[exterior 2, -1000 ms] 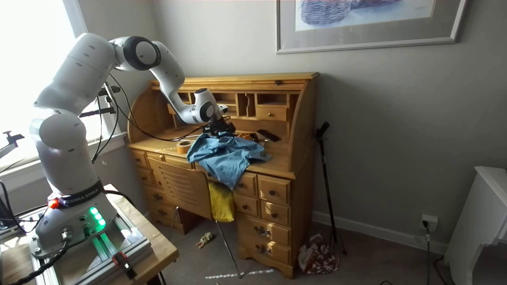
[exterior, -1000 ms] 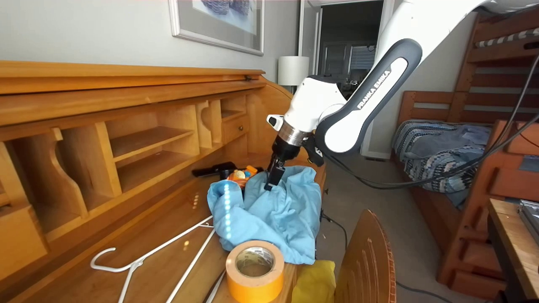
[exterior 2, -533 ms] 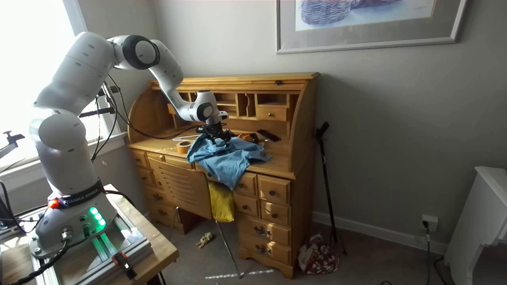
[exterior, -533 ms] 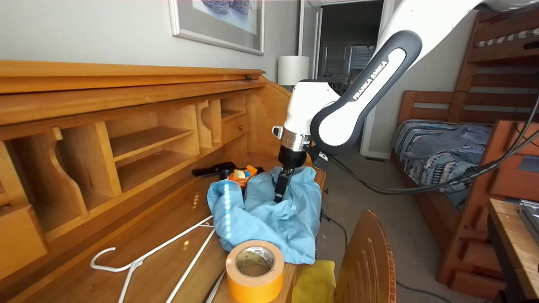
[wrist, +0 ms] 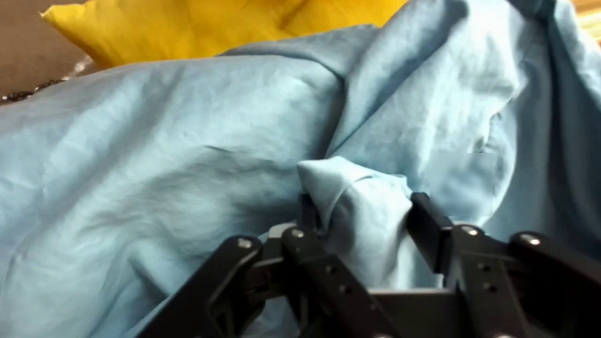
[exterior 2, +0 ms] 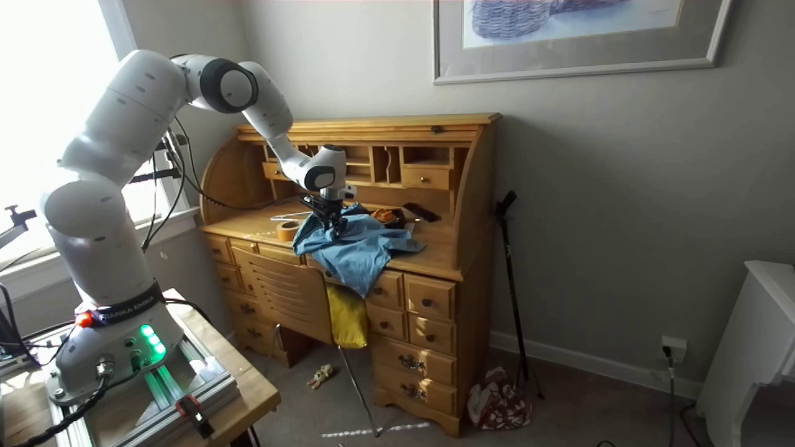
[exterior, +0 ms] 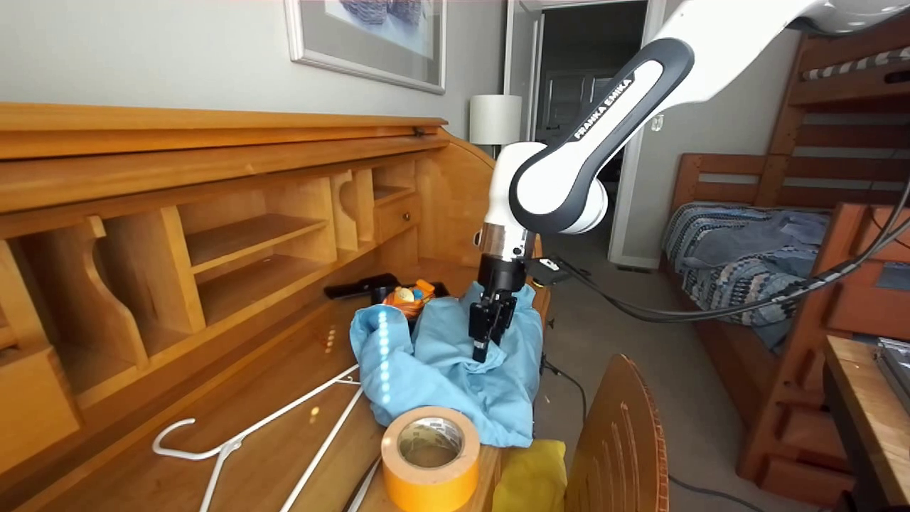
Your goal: Move the blue cloth
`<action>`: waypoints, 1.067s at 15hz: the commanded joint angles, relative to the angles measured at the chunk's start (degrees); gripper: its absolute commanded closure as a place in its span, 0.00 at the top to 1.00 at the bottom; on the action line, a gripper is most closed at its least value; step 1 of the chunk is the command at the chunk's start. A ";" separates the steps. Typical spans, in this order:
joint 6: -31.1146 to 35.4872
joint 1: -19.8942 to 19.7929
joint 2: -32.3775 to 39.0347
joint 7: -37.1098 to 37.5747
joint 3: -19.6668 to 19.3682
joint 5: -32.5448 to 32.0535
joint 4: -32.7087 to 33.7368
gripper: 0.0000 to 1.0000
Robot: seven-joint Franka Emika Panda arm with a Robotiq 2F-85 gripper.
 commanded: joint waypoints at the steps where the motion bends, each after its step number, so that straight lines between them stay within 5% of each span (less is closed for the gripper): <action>1: -0.50 -0.34 0.27 -0.20 0.46 4.09 0.38 0.25; 5: 8.90 1.40 -1.07 1.41 -2.03 2.92 -0.91 0.01; 12: 36.59 3.08 0.31 1.11 -2.40 -0.61 -0.75 0.01; 16: 51.54 7.80 5.20 2.91 -5.72 -2.30 3.38 0.01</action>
